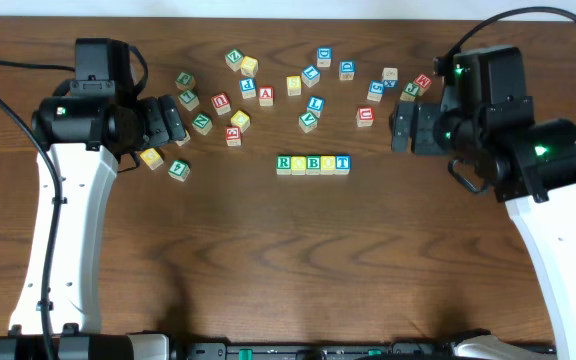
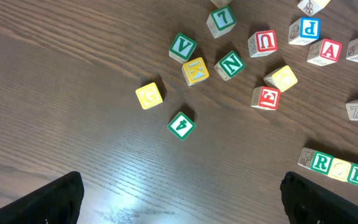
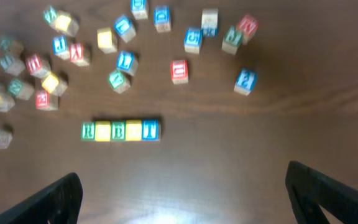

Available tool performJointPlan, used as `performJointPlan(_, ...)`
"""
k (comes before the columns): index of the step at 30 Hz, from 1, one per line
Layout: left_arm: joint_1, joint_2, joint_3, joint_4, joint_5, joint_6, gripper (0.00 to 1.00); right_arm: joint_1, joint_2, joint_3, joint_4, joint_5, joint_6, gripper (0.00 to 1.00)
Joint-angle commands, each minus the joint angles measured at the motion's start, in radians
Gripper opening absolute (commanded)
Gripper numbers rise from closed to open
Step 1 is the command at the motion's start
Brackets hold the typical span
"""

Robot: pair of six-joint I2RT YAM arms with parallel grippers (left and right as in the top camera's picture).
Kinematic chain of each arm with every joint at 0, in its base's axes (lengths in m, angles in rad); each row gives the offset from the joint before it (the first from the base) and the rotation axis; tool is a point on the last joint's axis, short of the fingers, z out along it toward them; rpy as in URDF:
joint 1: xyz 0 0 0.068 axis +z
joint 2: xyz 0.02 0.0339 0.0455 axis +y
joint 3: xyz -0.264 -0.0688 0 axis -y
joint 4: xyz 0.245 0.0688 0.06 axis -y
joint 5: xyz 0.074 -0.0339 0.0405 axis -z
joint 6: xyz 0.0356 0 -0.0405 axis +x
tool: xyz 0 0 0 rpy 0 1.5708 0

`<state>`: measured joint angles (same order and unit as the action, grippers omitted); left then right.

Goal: Spell out ROBOT

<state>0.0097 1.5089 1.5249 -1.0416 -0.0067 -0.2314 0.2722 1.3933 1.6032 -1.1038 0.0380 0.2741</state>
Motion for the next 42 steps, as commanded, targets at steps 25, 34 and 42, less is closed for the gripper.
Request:
performJointPlan(25, 0.003, -0.007, 0.017, -0.004, -0.013, 0.006, 0.99, -0.2, -0.97, -1.267, 1.017, -0.074, -0.115, 0.99)
performJointPlan(34, 0.003, -0.007, 0.017, -0.004, -0.013, 0.006, 0.99, -0.2, -1.255, -1.518, 1.067, -0.071, -0.115, 0.99)
performJointPlan(42, 0.003, -0.007, 0.017, -0.004, -0.013, 0.006, 0.99, -0.2, -1.379, -1.599, 1.046, -0.071, -0.115, 0.99)
